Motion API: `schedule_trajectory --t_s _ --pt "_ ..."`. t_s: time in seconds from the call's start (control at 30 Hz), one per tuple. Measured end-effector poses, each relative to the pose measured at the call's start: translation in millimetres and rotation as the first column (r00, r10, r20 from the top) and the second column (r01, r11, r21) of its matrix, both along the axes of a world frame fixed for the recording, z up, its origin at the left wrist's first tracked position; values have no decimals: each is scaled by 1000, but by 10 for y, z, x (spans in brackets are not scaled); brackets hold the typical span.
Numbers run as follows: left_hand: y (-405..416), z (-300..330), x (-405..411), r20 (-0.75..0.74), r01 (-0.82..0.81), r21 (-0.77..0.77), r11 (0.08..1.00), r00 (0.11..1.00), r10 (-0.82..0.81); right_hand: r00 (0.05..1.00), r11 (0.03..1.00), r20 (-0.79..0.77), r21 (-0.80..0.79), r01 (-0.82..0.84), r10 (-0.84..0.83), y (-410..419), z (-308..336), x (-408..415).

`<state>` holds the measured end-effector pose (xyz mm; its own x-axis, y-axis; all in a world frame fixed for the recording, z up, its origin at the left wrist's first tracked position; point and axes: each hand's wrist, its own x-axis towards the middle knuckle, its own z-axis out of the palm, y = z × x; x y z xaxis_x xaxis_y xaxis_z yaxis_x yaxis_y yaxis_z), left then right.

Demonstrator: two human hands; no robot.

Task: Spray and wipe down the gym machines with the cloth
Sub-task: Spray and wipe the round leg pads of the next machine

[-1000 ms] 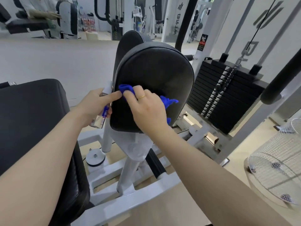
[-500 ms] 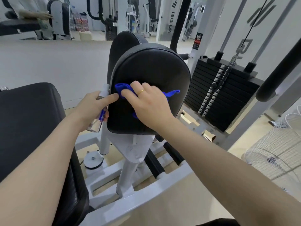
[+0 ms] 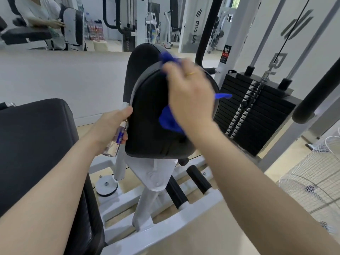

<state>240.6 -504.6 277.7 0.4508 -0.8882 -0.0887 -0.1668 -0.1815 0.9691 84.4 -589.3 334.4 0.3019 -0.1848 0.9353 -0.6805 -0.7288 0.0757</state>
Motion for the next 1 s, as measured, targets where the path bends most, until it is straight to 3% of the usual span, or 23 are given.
schedule_trajectory --t_s 0.07,0.13,0.27,0.33,0.43,0.5,0.6,0.7,0.8,0.9,1.0 --pt "14 -5 -8 21 -10 21 1000 1000 10 983 997 168 49 62 -69 -187 61 -174" --pt "21 4 -22 23 -6 15 1000 1000 5 983 992 174 117 42 -62 -222 -246 -287" --pt "35 -8 -17 19 -19 9 1000 1000 19 975 912 219 405 -62 -31 -16 -842 -328" --pt "17 -6 -11 42 -15 8 1000 999 15 974 926 224 358 -115 34 10 -626 -191" --pt "-10 5 -10 28 -15 9 1000 1000 15 989 970 16 193 -147 146 95 -183 57" --pt "-29 6 -12 22 -16 18 1000 1000 16 982 947 -15 269 -177 188 66 -74 3" --pt "-54 2 -13 25 -19 34 999 1000 18 995 936 99 350 -30 -5 -214 -254 -474" --pt "-113 24 7 94 -10 75 997 996 3 983 896 92 431 105 -160 -334 -555 -752" --pt "-192 106 11 81 43 123 992 995 -53 996 929 69 370 22 -51 -111 -560 -532" --pt "-311 160 14 11 89 160 983 996 -91 978 999 -204 29 41 -34 14 -407 -211" --pt "-467 154 49 -55 151 221 964 988 -142 958 993 -265 1 117 -113 -1 -344 -244"
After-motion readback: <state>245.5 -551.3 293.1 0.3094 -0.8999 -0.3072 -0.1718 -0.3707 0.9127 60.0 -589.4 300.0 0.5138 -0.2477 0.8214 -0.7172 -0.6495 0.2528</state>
